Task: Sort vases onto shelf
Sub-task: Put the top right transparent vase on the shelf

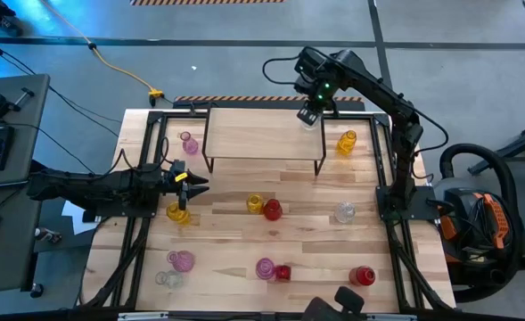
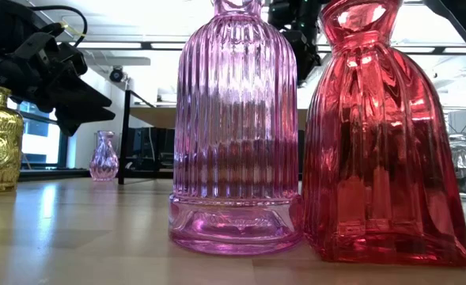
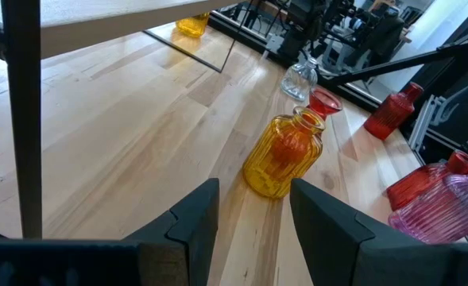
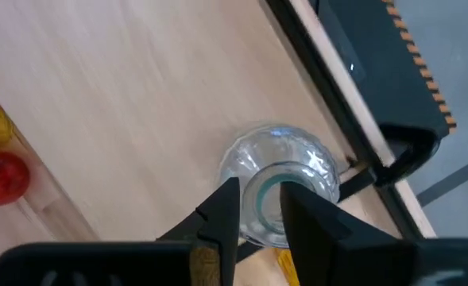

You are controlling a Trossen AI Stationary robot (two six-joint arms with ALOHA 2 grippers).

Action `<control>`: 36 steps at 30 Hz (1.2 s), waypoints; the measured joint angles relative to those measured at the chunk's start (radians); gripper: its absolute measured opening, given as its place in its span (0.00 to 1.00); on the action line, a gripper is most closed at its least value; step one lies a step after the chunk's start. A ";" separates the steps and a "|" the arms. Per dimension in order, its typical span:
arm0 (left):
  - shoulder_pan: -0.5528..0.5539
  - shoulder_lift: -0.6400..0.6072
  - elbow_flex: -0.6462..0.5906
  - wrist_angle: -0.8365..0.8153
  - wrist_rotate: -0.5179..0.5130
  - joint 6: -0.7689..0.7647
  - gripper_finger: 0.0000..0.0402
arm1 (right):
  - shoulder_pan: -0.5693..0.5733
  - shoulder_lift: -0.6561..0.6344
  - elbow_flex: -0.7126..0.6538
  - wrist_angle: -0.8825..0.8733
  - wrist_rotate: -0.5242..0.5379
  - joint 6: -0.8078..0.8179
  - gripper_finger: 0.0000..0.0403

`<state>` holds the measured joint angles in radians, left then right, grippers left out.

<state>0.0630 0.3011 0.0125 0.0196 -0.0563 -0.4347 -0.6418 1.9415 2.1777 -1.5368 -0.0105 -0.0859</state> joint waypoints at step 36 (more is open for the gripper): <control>0.000 0.000 0.000 0.000 0.000 0.000 0.37 | 0.003 -0.002 0.046 -0.035 -0.012 -0.009 0.31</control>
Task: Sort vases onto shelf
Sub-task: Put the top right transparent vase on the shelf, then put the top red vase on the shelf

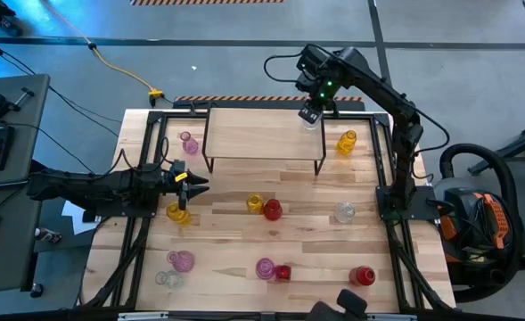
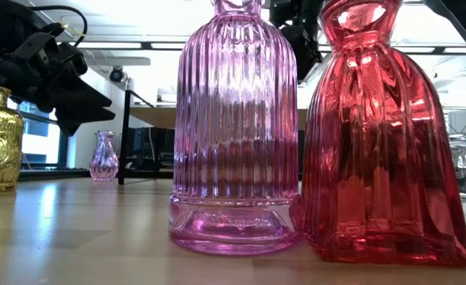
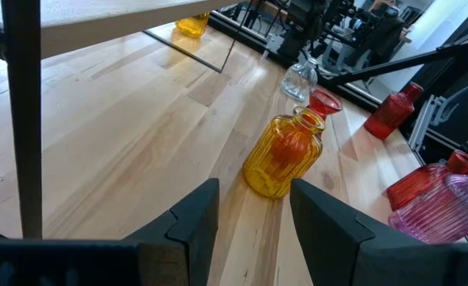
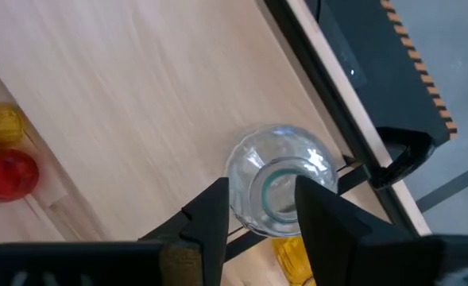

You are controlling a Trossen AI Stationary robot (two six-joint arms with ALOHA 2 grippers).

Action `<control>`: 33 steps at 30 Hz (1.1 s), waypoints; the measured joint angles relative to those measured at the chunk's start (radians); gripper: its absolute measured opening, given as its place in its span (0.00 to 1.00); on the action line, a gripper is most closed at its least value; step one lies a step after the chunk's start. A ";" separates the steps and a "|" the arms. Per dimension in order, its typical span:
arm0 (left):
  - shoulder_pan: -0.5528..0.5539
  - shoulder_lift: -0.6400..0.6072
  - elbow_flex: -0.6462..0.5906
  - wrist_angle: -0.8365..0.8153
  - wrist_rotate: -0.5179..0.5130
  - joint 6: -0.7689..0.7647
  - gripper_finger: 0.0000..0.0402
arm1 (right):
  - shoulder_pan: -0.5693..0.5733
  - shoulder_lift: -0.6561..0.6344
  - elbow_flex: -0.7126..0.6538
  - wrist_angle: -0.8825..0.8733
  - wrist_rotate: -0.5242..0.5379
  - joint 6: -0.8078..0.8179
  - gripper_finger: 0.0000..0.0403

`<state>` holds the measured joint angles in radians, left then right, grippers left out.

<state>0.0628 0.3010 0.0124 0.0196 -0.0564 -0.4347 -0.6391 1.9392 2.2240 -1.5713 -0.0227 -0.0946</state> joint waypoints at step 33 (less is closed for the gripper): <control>0.000 0.000 0.000 0.000 0.000 0.000 0.37 | 0.277 -0.103 0.020 0.000 0.092 0.113 0.31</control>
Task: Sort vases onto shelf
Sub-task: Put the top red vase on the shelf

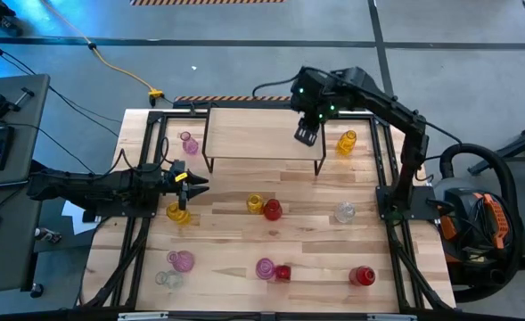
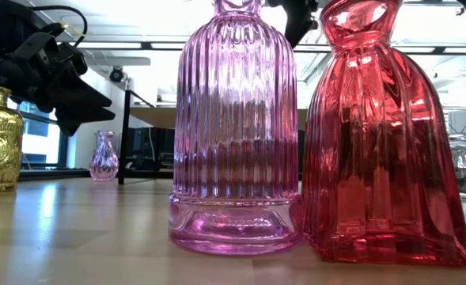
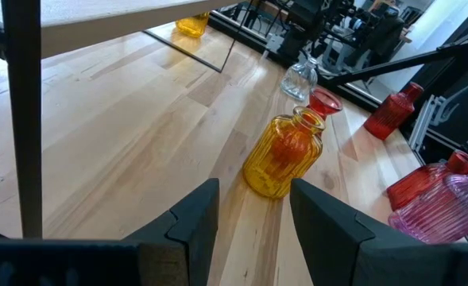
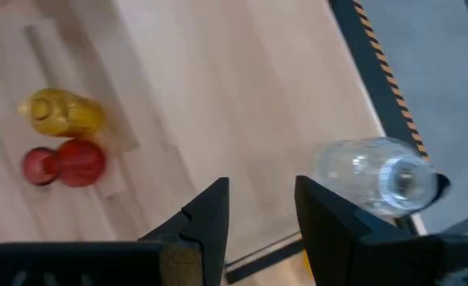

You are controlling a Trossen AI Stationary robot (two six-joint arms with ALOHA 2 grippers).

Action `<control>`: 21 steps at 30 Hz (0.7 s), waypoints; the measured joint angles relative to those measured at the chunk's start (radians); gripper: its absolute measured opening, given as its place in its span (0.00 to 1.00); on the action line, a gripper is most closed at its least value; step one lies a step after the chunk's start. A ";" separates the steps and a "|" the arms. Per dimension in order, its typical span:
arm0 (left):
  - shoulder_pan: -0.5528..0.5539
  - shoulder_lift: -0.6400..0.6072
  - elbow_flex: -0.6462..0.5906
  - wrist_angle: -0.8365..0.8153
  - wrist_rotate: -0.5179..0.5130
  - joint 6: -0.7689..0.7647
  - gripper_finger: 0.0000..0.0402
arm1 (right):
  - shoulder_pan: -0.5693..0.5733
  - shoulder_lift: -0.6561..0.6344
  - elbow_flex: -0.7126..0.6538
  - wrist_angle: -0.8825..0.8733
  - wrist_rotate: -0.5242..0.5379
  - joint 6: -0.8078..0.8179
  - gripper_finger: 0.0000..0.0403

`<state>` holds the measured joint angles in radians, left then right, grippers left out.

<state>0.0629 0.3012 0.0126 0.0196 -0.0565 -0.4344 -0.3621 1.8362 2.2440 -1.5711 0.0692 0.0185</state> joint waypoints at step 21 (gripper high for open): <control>0.000 0.000 0.000 0.000 0.000 0.000 0.37 | 0.410 0.007 -0.001 0.000 0.075 0.169 0.31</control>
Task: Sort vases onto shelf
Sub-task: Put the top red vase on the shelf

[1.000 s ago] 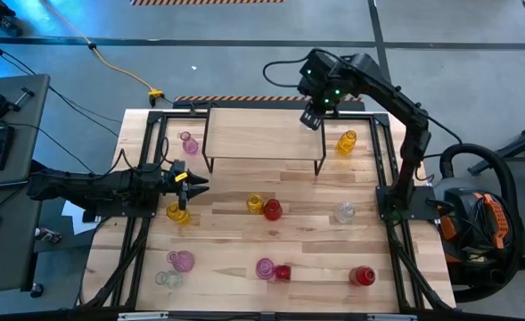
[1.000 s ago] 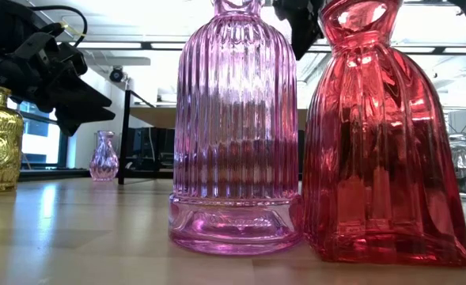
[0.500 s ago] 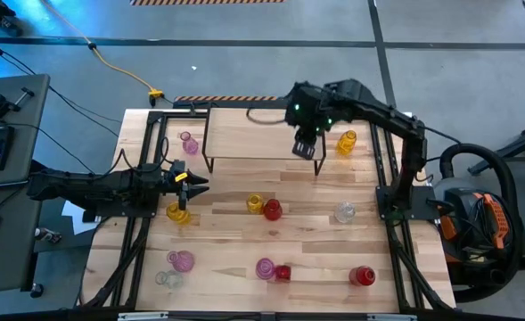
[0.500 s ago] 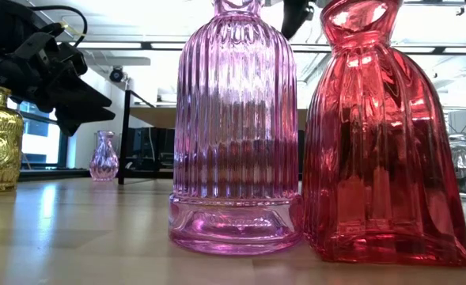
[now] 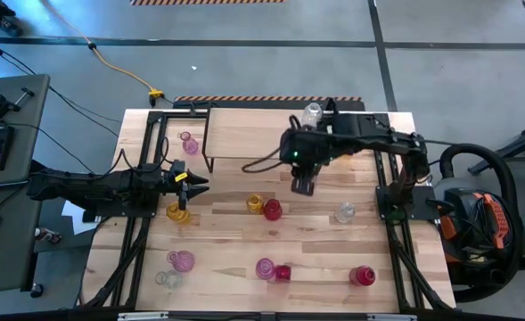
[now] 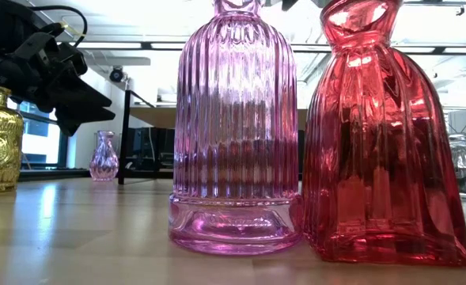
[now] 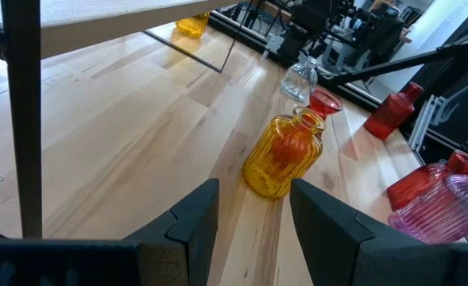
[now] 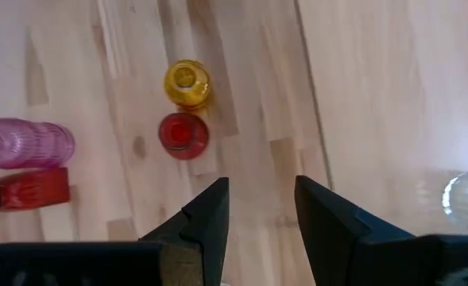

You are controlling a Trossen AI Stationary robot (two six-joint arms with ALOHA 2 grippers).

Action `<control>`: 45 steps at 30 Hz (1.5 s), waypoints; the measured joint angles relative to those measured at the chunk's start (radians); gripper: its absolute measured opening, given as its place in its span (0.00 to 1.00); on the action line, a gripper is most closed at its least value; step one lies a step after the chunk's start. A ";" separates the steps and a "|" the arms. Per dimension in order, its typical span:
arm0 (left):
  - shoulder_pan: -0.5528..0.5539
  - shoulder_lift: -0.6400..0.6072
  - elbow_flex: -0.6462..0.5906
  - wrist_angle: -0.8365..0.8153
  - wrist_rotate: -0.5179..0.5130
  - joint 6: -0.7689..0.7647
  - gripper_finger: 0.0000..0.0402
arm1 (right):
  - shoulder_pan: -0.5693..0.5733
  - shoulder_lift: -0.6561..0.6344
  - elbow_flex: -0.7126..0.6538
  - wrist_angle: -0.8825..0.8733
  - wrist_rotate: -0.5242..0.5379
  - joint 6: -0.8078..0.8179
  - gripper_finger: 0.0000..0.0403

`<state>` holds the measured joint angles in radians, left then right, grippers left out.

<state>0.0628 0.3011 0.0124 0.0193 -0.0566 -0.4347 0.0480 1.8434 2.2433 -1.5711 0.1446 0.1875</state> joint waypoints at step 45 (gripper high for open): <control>0.000 0.000 0.000 0.000 0.000 0.000 0.37 | 0.087 0.050 -0.467 0.424 0.017 0.041 0.31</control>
<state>0.0631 0.3009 0.0124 0.0196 -0.0563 -0.4345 0.1349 1.8939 1.7766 -1.1471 0.1618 0.2281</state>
